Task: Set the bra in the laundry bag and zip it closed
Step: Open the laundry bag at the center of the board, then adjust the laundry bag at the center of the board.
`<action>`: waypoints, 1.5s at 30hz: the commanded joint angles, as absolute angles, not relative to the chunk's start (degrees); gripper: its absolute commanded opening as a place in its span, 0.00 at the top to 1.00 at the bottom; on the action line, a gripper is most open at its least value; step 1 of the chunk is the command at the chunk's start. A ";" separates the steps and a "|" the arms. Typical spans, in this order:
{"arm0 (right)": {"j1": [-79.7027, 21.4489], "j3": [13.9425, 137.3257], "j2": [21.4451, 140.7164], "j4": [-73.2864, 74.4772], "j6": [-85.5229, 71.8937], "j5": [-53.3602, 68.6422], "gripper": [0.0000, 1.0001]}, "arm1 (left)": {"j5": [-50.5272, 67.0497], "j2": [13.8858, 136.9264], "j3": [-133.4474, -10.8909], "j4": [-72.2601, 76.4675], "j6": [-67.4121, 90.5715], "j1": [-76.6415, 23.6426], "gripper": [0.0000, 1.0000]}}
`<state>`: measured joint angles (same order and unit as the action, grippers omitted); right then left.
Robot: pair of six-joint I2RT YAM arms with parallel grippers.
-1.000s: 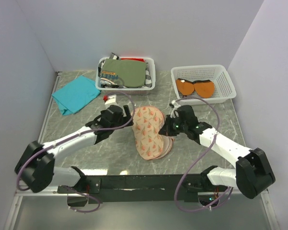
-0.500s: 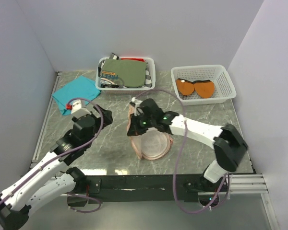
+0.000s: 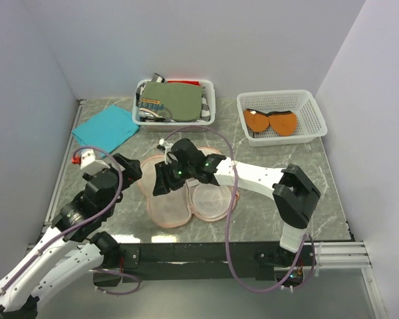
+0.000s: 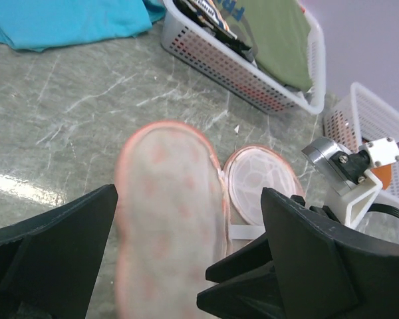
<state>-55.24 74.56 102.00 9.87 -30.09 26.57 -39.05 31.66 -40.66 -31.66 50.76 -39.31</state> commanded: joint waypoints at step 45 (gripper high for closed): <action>-26.63 46.05 92.90 2.99 -30.59 22.49 0.44 | -20.31 78.05 -34.46 -0.35 47.29 -31.13 0.04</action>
<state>-26.72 45.52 91.37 5.04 -30.59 19.55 -20.88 78.26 -34.22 -1.61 49.65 -35.57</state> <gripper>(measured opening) 0.559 0.965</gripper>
